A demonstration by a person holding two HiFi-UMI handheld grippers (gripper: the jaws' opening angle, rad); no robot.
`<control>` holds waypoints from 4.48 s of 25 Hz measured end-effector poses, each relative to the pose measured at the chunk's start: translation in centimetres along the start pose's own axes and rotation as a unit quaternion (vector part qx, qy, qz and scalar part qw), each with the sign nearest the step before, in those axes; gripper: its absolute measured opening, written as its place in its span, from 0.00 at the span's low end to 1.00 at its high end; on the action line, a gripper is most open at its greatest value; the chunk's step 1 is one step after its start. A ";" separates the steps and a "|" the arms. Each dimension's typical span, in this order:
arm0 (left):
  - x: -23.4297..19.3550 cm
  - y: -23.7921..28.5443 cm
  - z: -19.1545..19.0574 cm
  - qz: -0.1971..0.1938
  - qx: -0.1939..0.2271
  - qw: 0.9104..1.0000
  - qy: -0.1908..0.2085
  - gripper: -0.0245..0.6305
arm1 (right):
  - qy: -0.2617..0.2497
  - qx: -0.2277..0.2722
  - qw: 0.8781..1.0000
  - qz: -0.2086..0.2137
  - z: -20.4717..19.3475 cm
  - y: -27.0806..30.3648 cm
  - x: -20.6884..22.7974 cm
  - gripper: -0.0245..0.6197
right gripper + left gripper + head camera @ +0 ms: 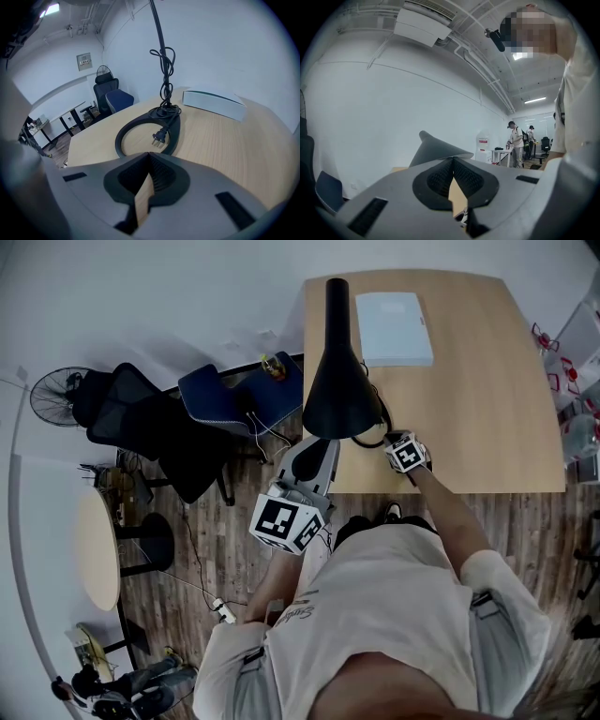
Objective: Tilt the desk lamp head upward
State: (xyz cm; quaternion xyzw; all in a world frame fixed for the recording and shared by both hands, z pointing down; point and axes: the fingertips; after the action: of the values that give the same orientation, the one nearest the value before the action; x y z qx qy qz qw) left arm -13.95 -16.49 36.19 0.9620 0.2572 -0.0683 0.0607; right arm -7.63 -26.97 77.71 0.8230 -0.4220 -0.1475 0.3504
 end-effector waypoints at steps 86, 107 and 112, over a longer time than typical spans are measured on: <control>-0.8 -0.8 7.6 -0.102 0.027 0.994 0.036 0.06 | -0.011 0.010 0.998 -0.060 1.6 -1.5 -1.3 0.03; -4.3 -4.1 -5.1 -0.114 -0.075 0.988 -0.067 0.06 | -0.064 0.129 0.984 -0.106 10.1 -17.5 -11.2 0.03; -4.3 -3.5 -6.4 -0.100 -0.092 0.990 -0.045 0.06 | -0.073 0.188 0.974 -0.101 13.7 -21.4 -12.0 0.03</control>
State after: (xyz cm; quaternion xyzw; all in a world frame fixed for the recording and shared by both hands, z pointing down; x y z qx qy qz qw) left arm -18.74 -14.57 42.93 0.9178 0.3542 -0.0933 0.1533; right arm -9.55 -15.06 52.35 0.8995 -0.3813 -0.1602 0.1413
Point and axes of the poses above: the fingertips, and each gripper's own axes: y forward along the fingers, x to its right, z out of its top, and after that the axes turned 6 degrees about -y, right-handed
